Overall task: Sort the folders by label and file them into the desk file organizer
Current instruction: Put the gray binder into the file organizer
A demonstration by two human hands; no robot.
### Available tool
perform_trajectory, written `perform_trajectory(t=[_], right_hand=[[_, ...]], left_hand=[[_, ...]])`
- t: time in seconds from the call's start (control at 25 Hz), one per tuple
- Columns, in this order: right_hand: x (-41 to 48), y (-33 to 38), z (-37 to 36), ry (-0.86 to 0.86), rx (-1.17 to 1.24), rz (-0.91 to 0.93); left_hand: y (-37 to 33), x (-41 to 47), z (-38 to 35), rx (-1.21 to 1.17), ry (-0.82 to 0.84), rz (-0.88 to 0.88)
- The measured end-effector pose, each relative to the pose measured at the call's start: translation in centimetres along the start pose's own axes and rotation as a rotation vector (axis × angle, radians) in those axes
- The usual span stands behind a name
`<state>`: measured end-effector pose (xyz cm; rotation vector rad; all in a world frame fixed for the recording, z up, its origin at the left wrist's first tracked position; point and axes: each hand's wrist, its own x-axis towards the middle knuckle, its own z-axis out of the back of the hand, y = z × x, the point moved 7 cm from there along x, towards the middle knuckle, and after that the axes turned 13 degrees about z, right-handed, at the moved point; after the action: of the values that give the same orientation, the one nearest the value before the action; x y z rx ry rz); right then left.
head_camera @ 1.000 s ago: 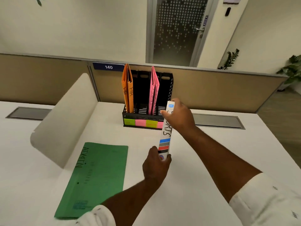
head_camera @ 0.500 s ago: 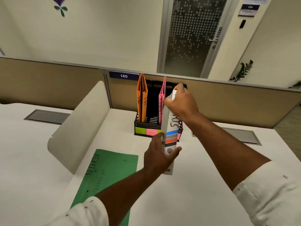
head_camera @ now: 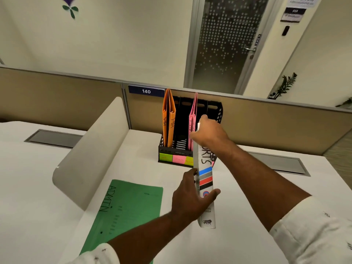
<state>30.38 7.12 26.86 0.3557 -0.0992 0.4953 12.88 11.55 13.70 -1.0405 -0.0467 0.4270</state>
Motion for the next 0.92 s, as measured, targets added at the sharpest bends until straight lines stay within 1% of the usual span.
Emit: perform_trajectory(t=[0.08, 0.16, 0.28, 0.4, 0.48, 0.56, 0.72, 0.92], right_hand=[[0.9, 1.0, 0.3, -0.047, -0.008, 0.046], [1.7, 1.5, 1.1, -0.071, -0.031, 0.055], [2.0, 1.2, 1.3, 0.017, -0.083, -0.005], [0.6, 0.5, -0.3, 0.128, -0.066, -0.032], [-0.5, 0.5, -1.1, 0.12, -0.023, 0.004], [-1.1, 1.0, -0.7, 0.032, 0.024, 0.061], [-0.5, 2.5, 2.8, -0.198, 0.102, 0.144], [1.6, 3.5, 6.7, -0.369, 0.112, 0.183]], left_hand=[[-0.3, 0.2, 0.9, -0.017, -0.029, -0.017], [-1.1, 0.3, 1.6, -0.024, -0.045, -0.037], [-2.2, 0.0, 1.4, -0.04, -0.023, -0.05], [-1.3, -1.2, 0.2, -0.055, 0.008, -0.029], [-0.2, -1.9, -0.4, -0.06, 0.004, -0.017], [0.5, -1.8, -0.3, -0.056, -0.008, -0.004], [0.0, 1.3, 1.7, -0.102, -0.012, 0.0], [-3.2, 6.5, 4.7, -0.109, -0.029, -0.08]])
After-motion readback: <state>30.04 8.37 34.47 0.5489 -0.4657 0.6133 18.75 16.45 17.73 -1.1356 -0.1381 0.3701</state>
